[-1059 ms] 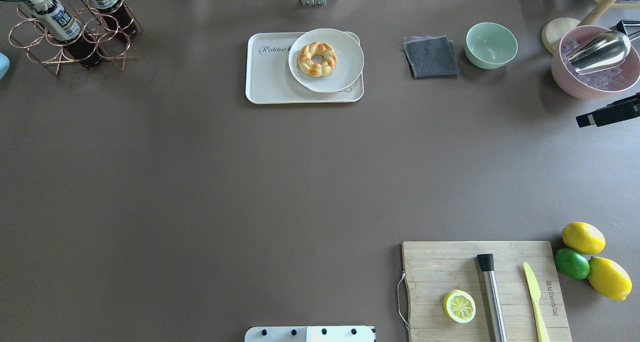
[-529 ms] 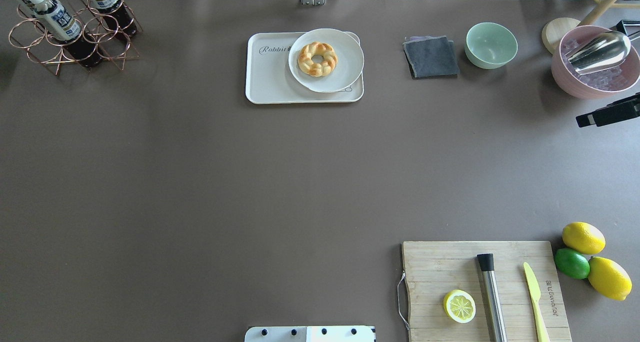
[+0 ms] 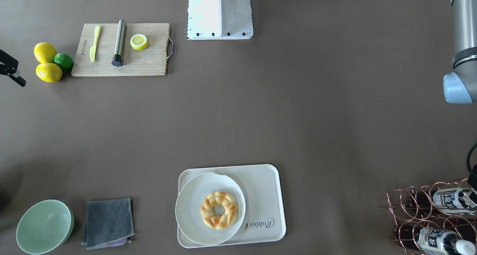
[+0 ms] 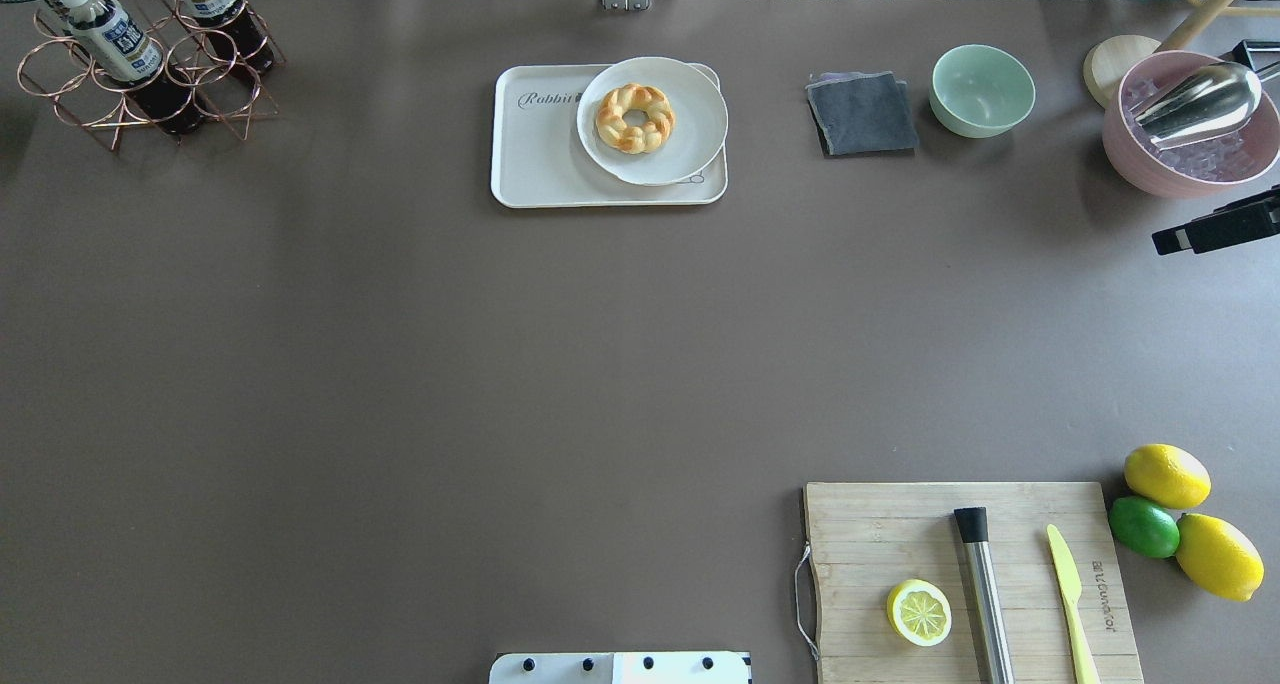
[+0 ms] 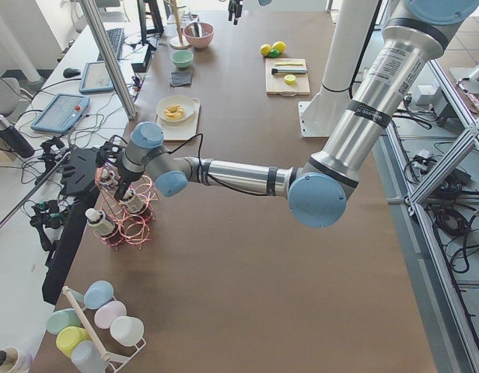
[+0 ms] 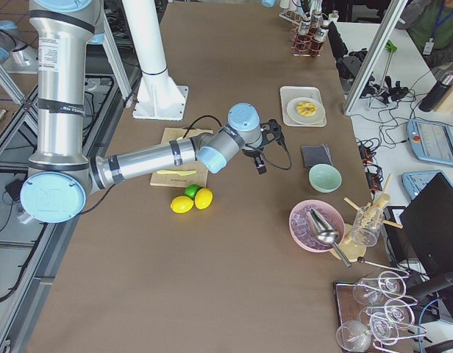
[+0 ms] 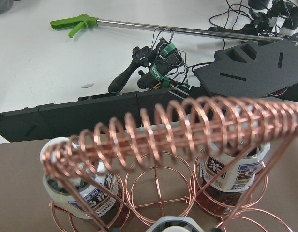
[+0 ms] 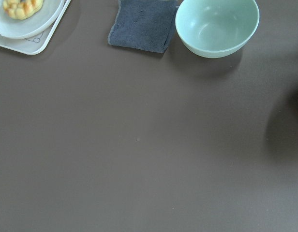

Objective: Place tea on tray
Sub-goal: 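Close the left gripper around a tea bottle in the rack, then lift the tea bottle out of the rack and carry it toward the tray, then lower the bottle onto the table before the tray while right arm approaches, then open and withdraw the left gripper while the right gripper moves to the bottle, then close the right gripper around the standing tea bottle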

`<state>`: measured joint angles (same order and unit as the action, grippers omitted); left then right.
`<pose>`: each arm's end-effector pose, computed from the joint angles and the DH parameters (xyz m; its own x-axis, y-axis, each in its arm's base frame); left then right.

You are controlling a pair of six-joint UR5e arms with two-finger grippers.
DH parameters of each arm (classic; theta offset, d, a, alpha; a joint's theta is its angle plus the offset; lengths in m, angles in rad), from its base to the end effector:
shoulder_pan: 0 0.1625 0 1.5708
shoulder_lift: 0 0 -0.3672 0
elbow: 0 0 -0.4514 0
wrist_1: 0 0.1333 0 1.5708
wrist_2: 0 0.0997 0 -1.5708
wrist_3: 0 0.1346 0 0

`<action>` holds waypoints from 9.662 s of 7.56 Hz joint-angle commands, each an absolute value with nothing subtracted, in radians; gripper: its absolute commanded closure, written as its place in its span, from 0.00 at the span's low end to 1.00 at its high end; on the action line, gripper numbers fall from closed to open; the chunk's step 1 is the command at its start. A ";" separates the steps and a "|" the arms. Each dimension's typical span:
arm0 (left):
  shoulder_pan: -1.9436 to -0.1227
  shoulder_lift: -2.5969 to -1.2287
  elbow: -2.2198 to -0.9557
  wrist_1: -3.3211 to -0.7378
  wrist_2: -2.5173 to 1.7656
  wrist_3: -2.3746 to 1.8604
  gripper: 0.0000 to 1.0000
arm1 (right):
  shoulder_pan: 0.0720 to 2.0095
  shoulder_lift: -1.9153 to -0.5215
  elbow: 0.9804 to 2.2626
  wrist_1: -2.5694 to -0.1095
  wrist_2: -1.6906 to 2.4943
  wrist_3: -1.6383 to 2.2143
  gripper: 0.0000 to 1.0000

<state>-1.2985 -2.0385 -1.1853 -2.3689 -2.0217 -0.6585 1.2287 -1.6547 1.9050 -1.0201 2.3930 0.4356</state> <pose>0.1358 -0.7639 0.4535 0.7190 0.0720 -0.6913 0.3397 0.8313 0.4399 -0.1491 -0.5220 0.4088 0.5198 -0.3797 0.7653 0.0156 0.8999 0.4358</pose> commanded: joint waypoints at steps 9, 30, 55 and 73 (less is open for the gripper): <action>-1.290 -2.039 -1.193 -2.387 -2.019 -0.669 1.00 | 1.230 -1.655 1.907 -1.020 2.395 0.434 0.00; -0.659 -2.121 -1.956 -1.900 -1.630 -0.678 1.00 | 0.932 -1.421 1.985 -0.971 2.148 0.440 0.01; -1.259 -1.642 -1.964 -1.781 -2.261 -0.286 0.02 | 0.579 -1.129 1.968 -1.054 1.717 0.618 0.01; -1.572 -1.502 -1.620 -1.795 -2.266 0.103 0.01 | 0.362 -0.988 1.830 -1.045 1.328 0.623 0.21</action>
